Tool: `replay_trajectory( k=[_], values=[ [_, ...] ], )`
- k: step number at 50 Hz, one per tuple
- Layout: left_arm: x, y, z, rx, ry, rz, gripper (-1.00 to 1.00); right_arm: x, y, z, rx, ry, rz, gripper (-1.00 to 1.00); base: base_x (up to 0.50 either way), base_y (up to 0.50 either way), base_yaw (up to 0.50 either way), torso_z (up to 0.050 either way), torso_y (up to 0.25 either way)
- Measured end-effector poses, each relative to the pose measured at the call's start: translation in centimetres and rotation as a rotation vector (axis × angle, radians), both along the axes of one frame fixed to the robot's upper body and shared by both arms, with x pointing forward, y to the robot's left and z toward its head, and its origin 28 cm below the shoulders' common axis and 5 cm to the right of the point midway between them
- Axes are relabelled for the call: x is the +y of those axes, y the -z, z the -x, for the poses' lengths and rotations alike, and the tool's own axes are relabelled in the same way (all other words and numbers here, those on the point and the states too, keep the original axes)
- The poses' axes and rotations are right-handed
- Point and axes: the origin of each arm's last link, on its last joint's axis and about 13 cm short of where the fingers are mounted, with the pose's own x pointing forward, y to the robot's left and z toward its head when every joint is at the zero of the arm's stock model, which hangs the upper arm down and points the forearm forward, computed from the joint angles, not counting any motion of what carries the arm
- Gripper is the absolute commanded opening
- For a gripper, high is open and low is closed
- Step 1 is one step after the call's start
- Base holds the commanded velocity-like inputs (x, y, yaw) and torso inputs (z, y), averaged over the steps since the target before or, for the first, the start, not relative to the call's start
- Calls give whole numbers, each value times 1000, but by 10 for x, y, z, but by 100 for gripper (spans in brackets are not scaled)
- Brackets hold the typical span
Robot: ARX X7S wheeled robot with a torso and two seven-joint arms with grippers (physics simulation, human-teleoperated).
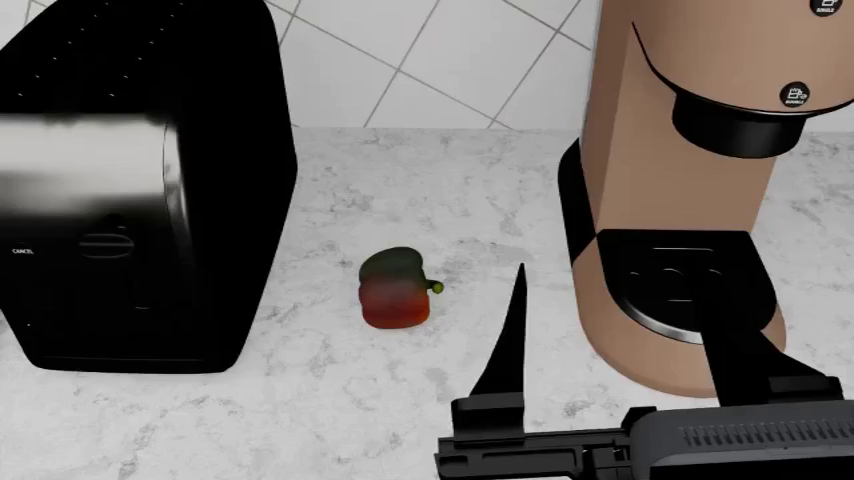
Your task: Place the avocado, onion, tomato and bell pepper on the cutting board.
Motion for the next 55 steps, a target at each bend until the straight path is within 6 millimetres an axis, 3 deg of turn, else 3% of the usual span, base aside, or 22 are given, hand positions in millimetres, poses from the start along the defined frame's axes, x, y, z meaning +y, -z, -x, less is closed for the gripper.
replay_trajectory(
  k=[12, 13, 31, 46, 55],
  values=[
    [-2, 7, -1, 18, -1, -13, 100, 1, 0, 0, -2, -9, 1, 100, 0, 0, 0, 0, 0],
    [-2, 7, -1, 20, -1, -14, -100, 1, -1, 0, -3, -10, 1, 100, 0, 0, 0, 0, 0],
    [-1, 3, -2, -31, -36, 18, -100, 1, -1, 1, -7, -17, 1, 100, 0, 0, 0, 0, 0],
    [7, -40, 4, -147, -178, 263, -100, 4, -1, -1, 6, -41, -4, 100, 0, 0, 0, 0, 0],
    [15, -67, 5, -226, -245, 386, -100, 10, -11, -11, 29, -51, 47, 100, 0, 0, 0, 0, 0]
  ],
)
